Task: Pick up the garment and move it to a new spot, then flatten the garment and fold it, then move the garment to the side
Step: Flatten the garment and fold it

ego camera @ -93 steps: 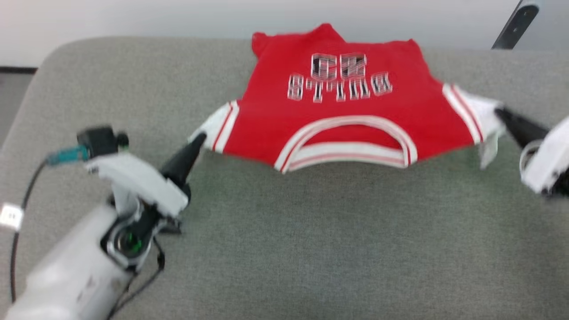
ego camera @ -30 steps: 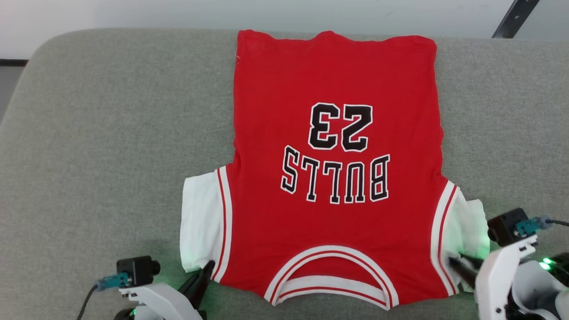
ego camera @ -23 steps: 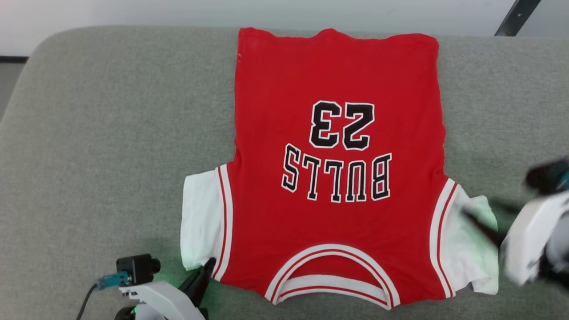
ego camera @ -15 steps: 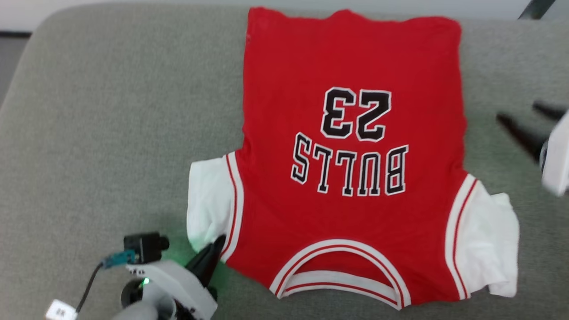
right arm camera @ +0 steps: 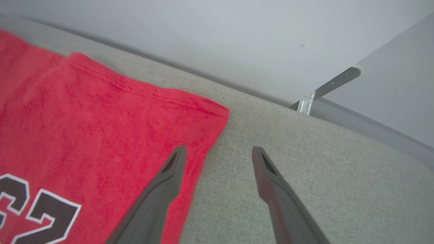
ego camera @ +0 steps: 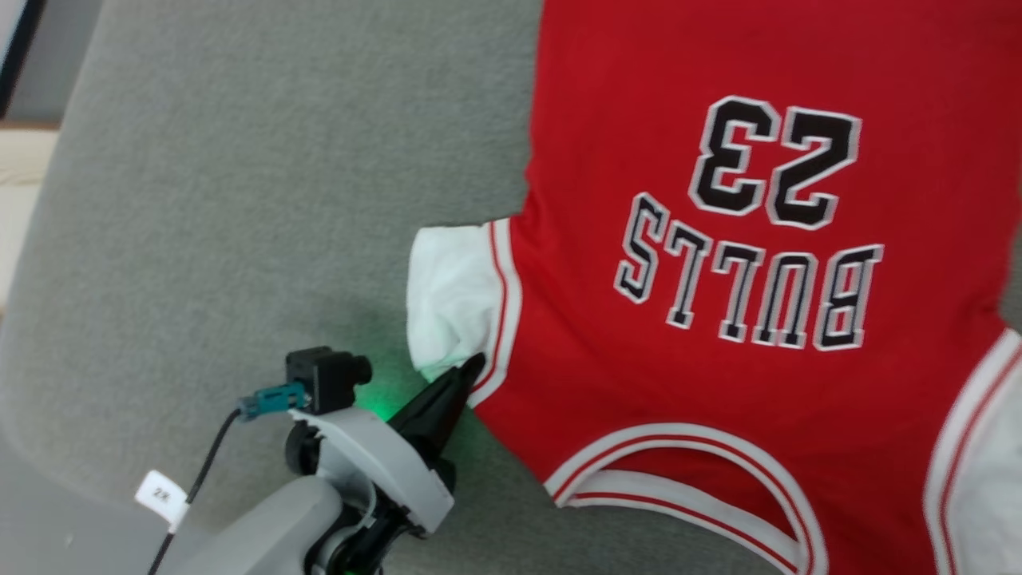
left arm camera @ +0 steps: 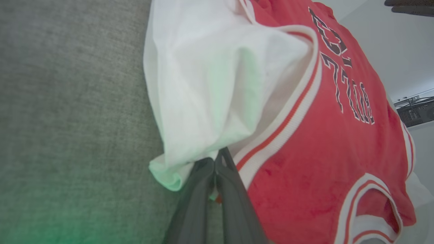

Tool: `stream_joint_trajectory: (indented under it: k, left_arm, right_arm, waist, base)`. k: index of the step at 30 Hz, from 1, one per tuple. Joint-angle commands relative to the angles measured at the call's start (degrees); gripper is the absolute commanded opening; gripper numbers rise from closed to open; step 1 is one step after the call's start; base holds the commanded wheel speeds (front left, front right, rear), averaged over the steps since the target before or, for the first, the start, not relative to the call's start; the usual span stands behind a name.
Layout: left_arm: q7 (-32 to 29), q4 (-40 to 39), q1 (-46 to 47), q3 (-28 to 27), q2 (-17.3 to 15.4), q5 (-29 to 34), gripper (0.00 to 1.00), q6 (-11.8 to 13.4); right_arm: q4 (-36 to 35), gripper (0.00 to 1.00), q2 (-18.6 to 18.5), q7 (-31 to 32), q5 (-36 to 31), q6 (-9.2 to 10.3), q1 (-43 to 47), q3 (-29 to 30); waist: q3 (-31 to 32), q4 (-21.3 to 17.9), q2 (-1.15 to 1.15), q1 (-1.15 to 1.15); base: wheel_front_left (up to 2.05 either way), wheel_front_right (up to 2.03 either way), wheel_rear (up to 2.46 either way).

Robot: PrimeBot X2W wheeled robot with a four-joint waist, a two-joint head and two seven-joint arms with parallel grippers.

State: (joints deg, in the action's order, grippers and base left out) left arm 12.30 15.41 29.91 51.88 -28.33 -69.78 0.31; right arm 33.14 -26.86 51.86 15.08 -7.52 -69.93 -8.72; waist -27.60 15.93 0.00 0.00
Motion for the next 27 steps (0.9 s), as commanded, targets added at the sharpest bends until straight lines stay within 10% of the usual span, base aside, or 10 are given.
stream_joint_trajectory:
  k: [1, 15, 16, 18, 27]
  left_arm:
    - [-1.13, 2.5, 0.28, 0.67, 0.96, 0.16, 0.0, 0.86]
    - [-0.91, 4.77, 0.15, 1.37, 2.19, 0.25, 0.0, -0.05]
    - [-0.9, 4.76, 0.32, 1.38, 2.22, 0.37, 0.0, -0.04]
    - [-0.96, 4.73, 0.6, 1.43, 2.22, 0.59, 0.0, -0.03]
    - [-0.49, 4.4, 0.86, 0.75, 2.59, 0.45, 0.0, 0.5]
  right_arm:
    - [3.81, 1.0, -0.14, -0.03, -2.54, 0.07, -2.4, 0.73]
    - [21.6, 1.0, 2.71, -2.69, -18.96, 0.04, -9.96, 12.17]
    - [21.98, 0.93, 3.28, -3.33, -19.25, 0.02, -9.94, 13.01]
    - [22.65, 0.0, 3.56, -4.77, -20.38, 0.02, -10.08, 14.15]
    - [26.17, 0.0, 4.59, -8.2, -21.85, 0.07, -8.36, 16.52]
  waist:
    - [-4.84, 5.55, 0.0, 0.0]
    - [-8.3, 7.94, 0.0, 0.0]
    - [-8.34, 7.86, 0.0, 0.0]
    - [-8.29, 7.68, 0.0, 0.0]
    - [-5.28, 6.1, 0.0, 0.0]
  base:
    - [0.0, 0.0, 0.0]
    - [0.0, 0.0, 0.0]
    - [0.0, 0.0, 0.0]
    - [0.0, 0.0, 0.0]
    - [0.0, 0.0, 0.0]
